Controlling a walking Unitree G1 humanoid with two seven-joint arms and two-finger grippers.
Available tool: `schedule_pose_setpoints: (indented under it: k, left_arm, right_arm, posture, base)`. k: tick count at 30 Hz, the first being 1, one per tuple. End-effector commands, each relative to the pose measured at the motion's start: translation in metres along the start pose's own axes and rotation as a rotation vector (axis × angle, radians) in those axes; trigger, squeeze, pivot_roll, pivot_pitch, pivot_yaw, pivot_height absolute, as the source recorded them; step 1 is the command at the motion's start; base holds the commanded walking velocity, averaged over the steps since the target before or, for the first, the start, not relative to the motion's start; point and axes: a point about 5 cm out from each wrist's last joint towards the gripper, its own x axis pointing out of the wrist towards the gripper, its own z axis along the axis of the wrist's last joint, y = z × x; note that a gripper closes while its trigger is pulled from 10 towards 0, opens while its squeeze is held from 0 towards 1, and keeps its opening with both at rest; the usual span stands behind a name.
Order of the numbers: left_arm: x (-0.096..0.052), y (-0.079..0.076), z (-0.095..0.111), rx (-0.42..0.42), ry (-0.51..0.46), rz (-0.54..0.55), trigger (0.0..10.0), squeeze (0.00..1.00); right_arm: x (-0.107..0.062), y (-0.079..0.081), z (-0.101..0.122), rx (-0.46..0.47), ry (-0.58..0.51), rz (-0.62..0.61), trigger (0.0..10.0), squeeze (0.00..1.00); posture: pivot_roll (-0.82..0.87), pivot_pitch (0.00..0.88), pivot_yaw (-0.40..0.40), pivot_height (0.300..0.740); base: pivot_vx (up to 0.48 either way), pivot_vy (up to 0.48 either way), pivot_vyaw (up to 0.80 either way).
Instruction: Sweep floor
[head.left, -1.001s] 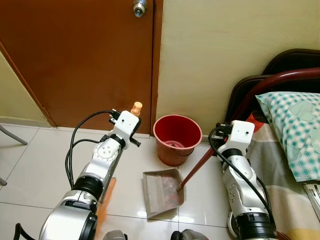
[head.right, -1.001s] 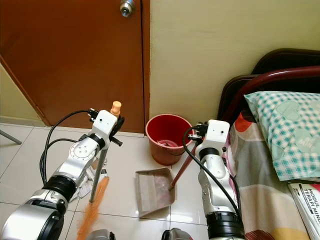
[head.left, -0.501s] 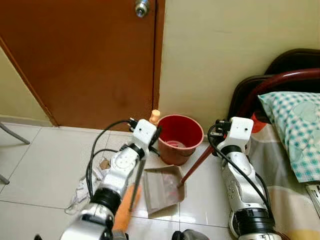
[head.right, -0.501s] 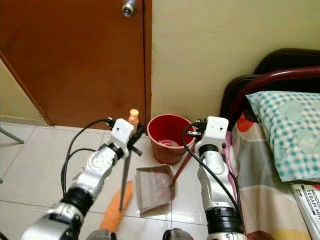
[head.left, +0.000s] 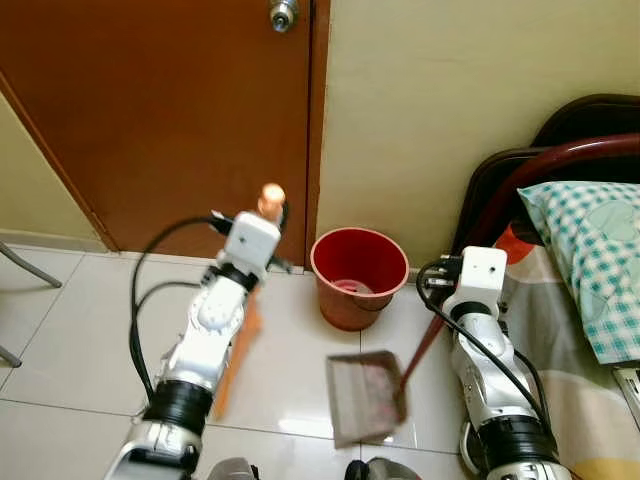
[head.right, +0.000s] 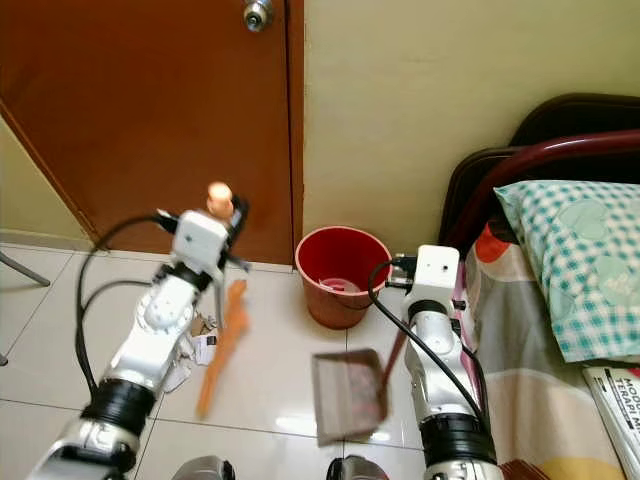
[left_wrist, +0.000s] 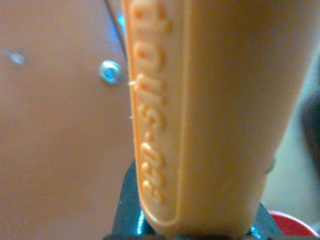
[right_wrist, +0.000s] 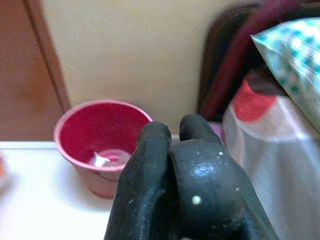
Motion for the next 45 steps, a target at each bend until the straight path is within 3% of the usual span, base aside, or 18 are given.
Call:
schedule_pose_setpoints:
  k: [1, 8, 14, 21, 25, 29, 32, 36, 45]
  left_arm:
    - [0.005, 0.004, 0.005, -0.004, -0.024, 0.02, 10.0, 0.0]
    - [0.015, 0.023, -0.006, 0.043, 0.023, 0.032, 10.0, 0.0]
    - [0.018, 0.03, -0.016, 0.12, 0.07, 0.018, 10.0, 0.0]
    - [0.017, 0.038, -0.028, 0.134, 0.143, 0.0, 10.0, 0.0]
    - [0.014, 0.028, -0.039, 0.056, 0.208, -0.027, 10.0, 0.0]
    - [0.015, 0.004, -0.044, 0.03, 0.234, -0.093, 10.0, 0.0]
    - [0.009, -0.013, -0.056, -0.012, 0.326, -0.148, 10.0, 0.0]
    - [0.0, -0.023, -0.066, -0.047, 0.396, -0.2, 10.0, 0.0]
    - [0.001, -0.041, -0.063, -0.127, 0.377, -0.248, 10.0, 0.0]
  right_arm:
    - [0.002, -0.004, -0.001, -0.022, 0.017, -0.011, 10.0, 0.0]
    - [0.003, -0.003, -0.001, -0.025, 0.02, -0.007, 10.0, 0.0]
    - [0.006, 0.0, 0.005, -0.01, -0.006, 0.016, 10.0, 0.0]
    - [0.004, -0.001, 0.008, 0.007, -0.027, 0.01, 10.0, 0.0]
    - [0.002, -0.001, 0.009, 0.017, -0.04, 0.017, 10.0, 0.0]
    - [0.002, 0.0, 0.011, 0.03, -0.053, 0.027, 10.0, 0.0]
    - [0.001, 0.0, 0.012, 0.031, -0.06, 0.026, 10.0, 0.0]
    - [0.0, 0.0, 0.013, 0.03, -0.066, 0.022, 10.0, 0.0]
    - [-0.001, -0.001, 0.012, 0.032, -0.064, 0.015, 10.0, 0.0]
  posture:
    - [0.0, 0.078, -0.03, 0.74]
    - [-0.01, 0.082, -0.031, 0.74]
    - [-0.03, 0.089, -0.018, 0.74]
    - [-0.04, 0.102, -0.018, 0.74]
    - [-0.05, 0.112, -0.019, 0.74]
    - [-0.06, 0.117, -0.018, 0.74]
    - [-0.07, 0.12, -0.014, 0.74]
    - [-0.09, 0.123, -0.005, 0.74]
    - [-0.08, 0.123, -0.003, 0.74]
  base:
    - [0.0, 0.0, 0.0]
    - [0.0, 0.0, 0.0]
    - [0.0, 0.0, 0.0]
    - [0.0, 0.0, 0.0]
    - [0.0, 0.0, 0.0]
    - [0.0, 0.0, 0.0]
    - [0.0, 0.0, 0.0]
    - [0.0, 0.0, 0.0]
    - [0.0, 0.0, 0.0]
